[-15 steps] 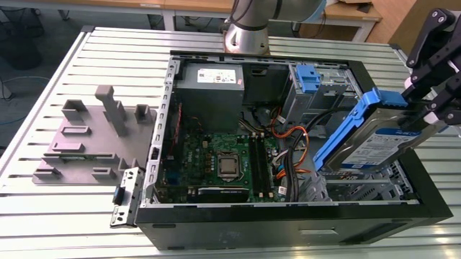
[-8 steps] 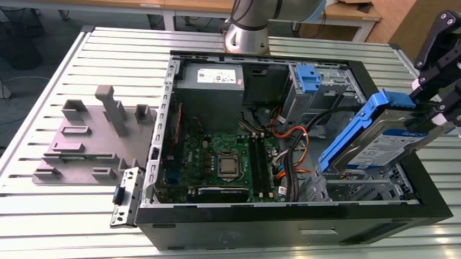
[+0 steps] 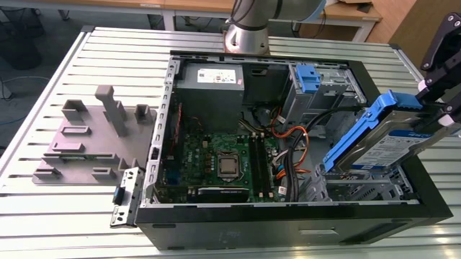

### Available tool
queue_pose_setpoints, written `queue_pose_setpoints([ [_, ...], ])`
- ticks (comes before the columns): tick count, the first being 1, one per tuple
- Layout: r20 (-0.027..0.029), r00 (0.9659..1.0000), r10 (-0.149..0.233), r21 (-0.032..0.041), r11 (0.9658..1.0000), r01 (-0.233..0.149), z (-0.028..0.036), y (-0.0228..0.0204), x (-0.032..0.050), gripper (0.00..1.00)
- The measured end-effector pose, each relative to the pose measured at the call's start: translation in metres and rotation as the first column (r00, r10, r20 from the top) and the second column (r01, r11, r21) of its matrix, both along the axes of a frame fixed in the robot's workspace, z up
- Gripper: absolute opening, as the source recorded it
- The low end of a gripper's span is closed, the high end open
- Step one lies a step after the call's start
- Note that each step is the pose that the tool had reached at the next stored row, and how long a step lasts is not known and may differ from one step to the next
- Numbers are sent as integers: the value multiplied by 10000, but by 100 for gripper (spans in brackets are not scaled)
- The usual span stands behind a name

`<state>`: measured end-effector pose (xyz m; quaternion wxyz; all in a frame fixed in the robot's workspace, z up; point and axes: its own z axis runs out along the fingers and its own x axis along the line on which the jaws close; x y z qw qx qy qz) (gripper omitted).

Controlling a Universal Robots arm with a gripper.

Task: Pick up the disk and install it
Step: 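Pick up the disk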

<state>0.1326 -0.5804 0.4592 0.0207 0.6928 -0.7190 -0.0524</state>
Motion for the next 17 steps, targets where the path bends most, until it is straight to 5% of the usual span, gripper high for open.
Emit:
queue_pose_setpoints([
  [11, 0, 10000, 34, 3, 10000, -34, -44, 0, 32, 35],
  [17, 64, 9994, 353, 1, 9994, -353, -60, -1, 27, 35],
])
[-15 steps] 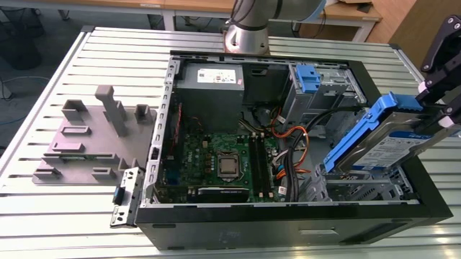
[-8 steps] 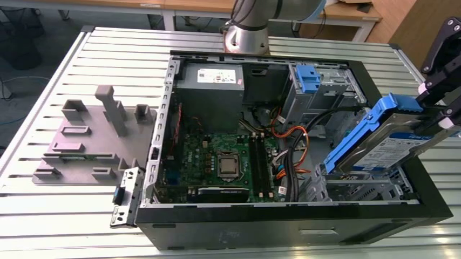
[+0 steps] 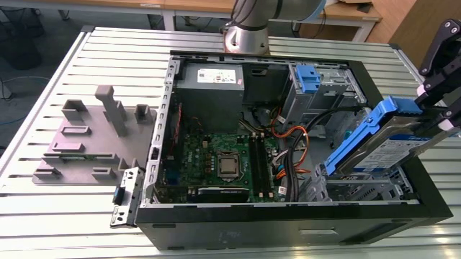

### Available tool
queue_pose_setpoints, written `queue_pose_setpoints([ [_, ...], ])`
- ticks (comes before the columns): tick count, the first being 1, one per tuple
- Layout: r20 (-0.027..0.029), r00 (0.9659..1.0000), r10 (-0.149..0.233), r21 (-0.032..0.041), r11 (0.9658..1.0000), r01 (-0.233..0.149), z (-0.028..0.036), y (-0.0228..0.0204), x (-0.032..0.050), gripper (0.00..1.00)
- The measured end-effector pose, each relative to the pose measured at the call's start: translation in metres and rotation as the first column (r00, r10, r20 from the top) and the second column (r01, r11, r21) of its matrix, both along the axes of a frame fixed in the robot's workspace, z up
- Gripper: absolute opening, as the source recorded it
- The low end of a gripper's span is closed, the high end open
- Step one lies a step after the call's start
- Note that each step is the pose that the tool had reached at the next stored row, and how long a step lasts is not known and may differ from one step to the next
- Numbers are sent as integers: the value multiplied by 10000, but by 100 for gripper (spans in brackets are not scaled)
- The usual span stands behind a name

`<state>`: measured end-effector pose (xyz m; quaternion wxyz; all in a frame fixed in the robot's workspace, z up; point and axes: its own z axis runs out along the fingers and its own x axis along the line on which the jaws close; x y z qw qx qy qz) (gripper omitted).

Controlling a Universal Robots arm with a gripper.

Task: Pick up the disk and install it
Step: 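Pick up the disk, then insert the disk into the insertion slot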

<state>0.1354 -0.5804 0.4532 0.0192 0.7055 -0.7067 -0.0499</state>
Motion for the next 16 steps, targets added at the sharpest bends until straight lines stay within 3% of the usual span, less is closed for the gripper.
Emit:
queue_pose_setpoints([
  [5, 36, 9999, 149, -2, 9999, -149, -11, 0, -27, 35],
  [11, 151, 9997, 215, -2, 9998, -215, -33, 4, -61, 35],
  [16, 157, 9996, 213, 3, 9998, -213, -32, 6, -70, 35],
])
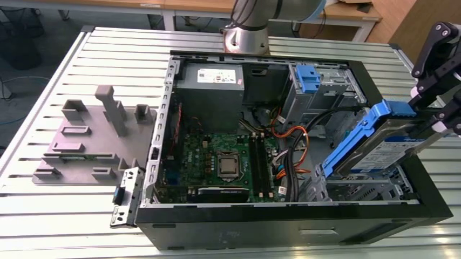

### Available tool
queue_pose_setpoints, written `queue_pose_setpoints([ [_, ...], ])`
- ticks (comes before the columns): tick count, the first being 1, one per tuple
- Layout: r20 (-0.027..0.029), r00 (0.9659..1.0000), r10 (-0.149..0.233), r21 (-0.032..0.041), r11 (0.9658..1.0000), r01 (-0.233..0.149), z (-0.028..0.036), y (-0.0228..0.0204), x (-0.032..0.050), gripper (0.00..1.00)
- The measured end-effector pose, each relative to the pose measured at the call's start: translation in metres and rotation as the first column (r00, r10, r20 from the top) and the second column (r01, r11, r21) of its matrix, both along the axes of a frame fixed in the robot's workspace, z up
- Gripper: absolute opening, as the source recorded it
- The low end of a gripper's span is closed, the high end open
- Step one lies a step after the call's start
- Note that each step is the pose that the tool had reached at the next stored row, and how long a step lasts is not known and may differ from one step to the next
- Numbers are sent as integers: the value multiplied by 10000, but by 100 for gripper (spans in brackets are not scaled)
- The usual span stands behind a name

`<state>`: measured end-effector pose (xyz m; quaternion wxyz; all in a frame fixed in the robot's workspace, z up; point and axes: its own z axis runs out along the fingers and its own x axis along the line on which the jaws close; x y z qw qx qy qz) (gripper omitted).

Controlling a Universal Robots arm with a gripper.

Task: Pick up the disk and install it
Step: 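Insert the disk into the insertion slot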

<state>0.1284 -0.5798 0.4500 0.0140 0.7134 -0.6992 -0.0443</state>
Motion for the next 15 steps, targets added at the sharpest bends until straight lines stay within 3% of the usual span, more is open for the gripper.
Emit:
queue_pose_setpoints([
  [9, 0, 9996, -285, 11, 9996, 285, 1, 1, -4, 35],
  [10, 11, 9996, -287, 12, 9996, 287, 0, 1, -5, 35],
  [13, 131, 9995, -286, 23, 9996, 286, -3, 0, -10, 35],
  [15, 141, 9995, -284, 25, 9996, 284, -3, 1, -12, 35],
])
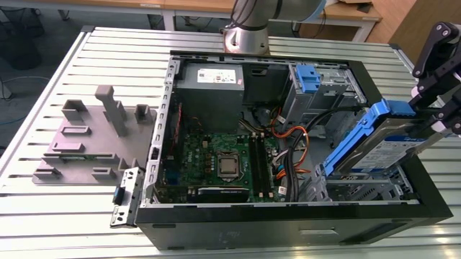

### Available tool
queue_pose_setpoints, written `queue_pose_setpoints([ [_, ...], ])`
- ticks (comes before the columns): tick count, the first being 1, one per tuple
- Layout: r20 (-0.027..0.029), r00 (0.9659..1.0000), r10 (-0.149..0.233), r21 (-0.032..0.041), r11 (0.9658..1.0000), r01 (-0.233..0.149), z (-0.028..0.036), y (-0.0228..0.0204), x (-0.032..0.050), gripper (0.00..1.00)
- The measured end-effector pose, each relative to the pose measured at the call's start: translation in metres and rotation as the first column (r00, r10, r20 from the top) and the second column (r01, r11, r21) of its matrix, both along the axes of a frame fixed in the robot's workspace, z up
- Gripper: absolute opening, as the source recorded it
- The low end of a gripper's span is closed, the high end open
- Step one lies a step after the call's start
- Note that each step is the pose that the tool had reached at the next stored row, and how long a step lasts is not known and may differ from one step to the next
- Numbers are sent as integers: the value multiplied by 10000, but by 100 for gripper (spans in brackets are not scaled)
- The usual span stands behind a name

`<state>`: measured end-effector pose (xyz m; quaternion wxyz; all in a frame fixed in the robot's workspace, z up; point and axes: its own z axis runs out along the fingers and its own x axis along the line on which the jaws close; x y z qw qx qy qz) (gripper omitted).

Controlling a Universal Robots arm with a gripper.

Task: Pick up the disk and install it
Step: 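Insert the disk into the insertion slot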

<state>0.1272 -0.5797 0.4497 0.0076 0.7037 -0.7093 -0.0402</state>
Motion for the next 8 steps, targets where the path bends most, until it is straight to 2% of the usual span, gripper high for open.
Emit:
queue_pose_setpoints([
  [8, 1, 9998, -203, 3, 9998, 203, 1, 0, -5, 35],
])
